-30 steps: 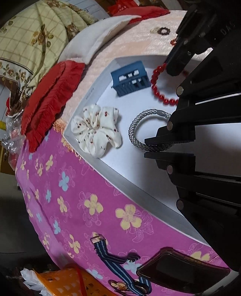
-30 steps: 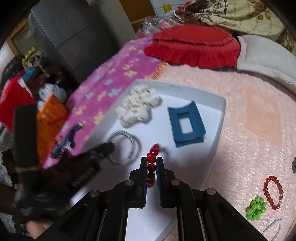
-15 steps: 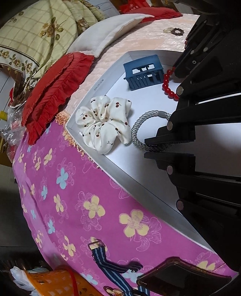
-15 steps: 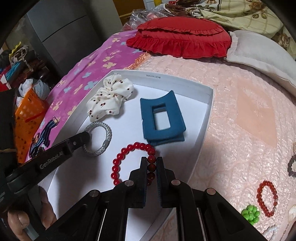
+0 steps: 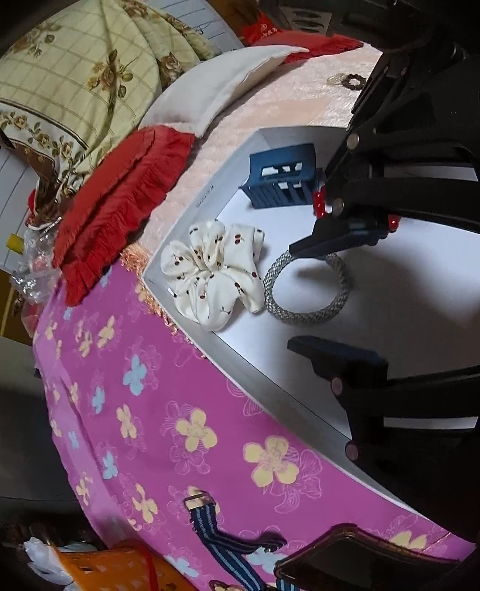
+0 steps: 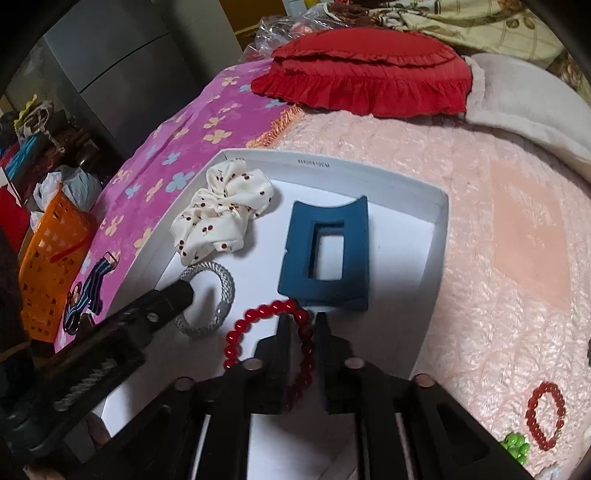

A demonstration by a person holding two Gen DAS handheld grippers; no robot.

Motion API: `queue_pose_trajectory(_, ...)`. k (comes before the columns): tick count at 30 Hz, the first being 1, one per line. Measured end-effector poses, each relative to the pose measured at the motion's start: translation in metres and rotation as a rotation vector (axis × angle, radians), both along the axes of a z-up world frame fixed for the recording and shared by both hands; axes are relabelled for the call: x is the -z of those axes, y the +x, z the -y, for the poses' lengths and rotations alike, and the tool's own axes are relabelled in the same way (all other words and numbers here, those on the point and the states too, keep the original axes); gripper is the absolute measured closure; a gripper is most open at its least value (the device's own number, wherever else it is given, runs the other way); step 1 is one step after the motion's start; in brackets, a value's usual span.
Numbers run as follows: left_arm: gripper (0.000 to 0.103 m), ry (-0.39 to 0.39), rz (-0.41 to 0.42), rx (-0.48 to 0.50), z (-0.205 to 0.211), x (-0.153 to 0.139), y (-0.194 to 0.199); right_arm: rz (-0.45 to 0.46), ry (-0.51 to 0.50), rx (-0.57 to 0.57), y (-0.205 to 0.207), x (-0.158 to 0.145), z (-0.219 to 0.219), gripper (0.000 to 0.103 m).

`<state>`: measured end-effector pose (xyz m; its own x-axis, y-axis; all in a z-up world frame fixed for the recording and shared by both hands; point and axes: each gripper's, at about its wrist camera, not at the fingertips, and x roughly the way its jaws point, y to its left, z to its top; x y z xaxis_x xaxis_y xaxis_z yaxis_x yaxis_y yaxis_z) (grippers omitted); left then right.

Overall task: Organize jewelry
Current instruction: 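Withdraw both grippers from the tray back over the remaining jewelry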

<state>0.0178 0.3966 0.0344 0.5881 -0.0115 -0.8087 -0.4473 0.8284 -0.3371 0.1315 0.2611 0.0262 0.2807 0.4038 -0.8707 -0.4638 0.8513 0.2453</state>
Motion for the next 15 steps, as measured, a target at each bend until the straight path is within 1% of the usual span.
queue_pose_trajectory(1, 0.059, 0.004, 0.004, 0.006, 0.002, -0.001, -0.001, 0.006, -0.001, 0.006, -0.002, 0.000, 0.002, 0.077)
queue_pose_trajectory(4, 0.059, 0.029, 0.008, 0.012, 0.005, -0.004, -0.004, 0.037, 0.002, 0.022, -0.008, -0.009, 0.010, 0.076)
queue_pose_trajectory(7, 0.059, 0.092, 0.022, 0.001, 0.009, -0.010, -0.009, 0.070, 0.028, 0.022, -0.019, -0.025, 0.024, 0.076)
queue_pose_trajectory(9, 0.059, 0.123, 0.039, 0.000, 0.012, -0.015, -0.014, 0.099, 0.043, 0.022, -0.031, -0.038, 0.041, 0.075)
queue_pose_trajectory(11, 0.059, 0.155, 0.053, -0.001, 0.015, -0.018, -0.017, 0.127, 0.050, 0.022, -0.045, -0.047, 0.060, 0.072)
queue_pose_trajectory(13, 0.059, 0.192, 0.060, 0.002, 0.020, -0.021, -0.020, 0.162, 0.038, 0.032, -0.059, -0.053, 0.083, 0.069)
queue_pose_trajectory(15, 0.059, 0.223, 0.061, 0.010, 0.025, -0.023, -0.022, 0.191, 0.015, 0.049, -0.072, -0.056, 0.109, 0.068)
